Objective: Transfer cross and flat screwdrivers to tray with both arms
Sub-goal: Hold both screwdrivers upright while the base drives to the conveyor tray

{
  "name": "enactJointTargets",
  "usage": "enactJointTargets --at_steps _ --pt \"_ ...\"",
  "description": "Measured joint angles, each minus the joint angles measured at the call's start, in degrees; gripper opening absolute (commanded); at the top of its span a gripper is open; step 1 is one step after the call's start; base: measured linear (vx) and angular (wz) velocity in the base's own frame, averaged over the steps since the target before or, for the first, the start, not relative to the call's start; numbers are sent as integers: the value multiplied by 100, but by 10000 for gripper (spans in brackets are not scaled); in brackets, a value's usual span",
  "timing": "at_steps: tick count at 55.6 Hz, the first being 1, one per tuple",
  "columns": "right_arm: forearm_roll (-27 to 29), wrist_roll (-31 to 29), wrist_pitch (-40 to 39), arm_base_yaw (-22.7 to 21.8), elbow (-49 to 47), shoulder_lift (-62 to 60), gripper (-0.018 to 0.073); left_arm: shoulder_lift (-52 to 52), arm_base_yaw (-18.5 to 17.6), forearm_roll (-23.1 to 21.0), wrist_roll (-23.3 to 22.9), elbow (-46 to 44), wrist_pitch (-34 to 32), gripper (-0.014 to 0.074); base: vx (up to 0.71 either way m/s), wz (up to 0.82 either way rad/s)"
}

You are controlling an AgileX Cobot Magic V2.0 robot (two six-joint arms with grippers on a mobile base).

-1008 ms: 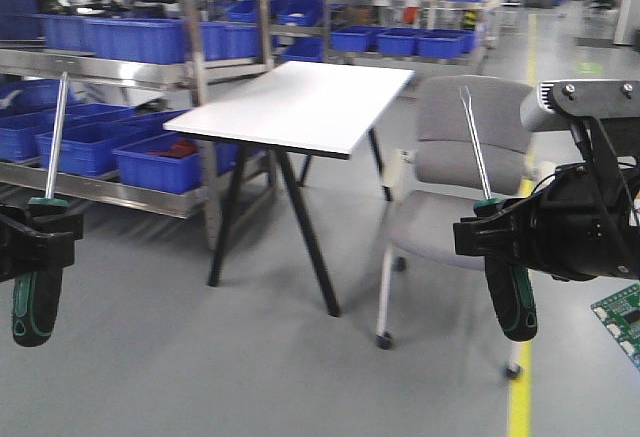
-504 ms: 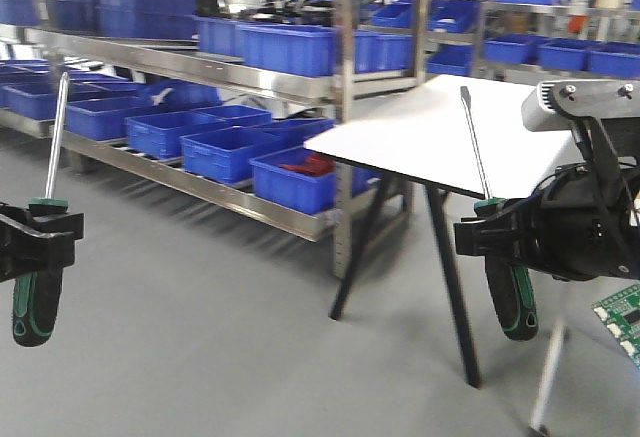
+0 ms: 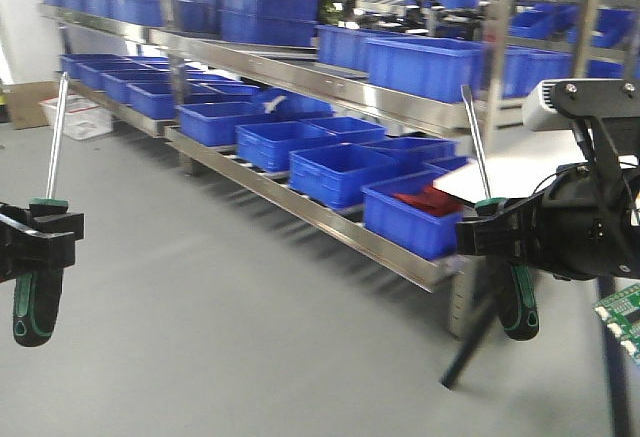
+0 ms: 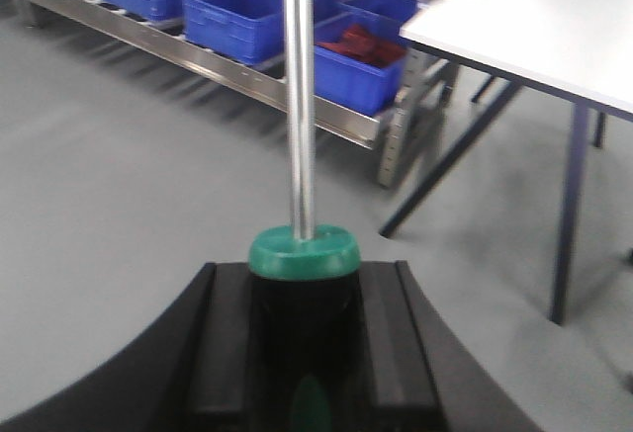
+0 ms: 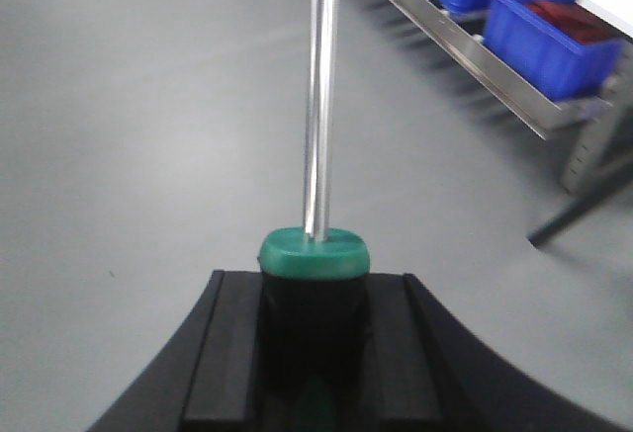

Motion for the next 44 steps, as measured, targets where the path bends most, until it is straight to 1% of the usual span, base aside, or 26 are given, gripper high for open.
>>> enactJointTargets --at_steps 44 --pt "-2 0 0 0 0 0 -8 0 0 5 0 0 0 3 53 54"
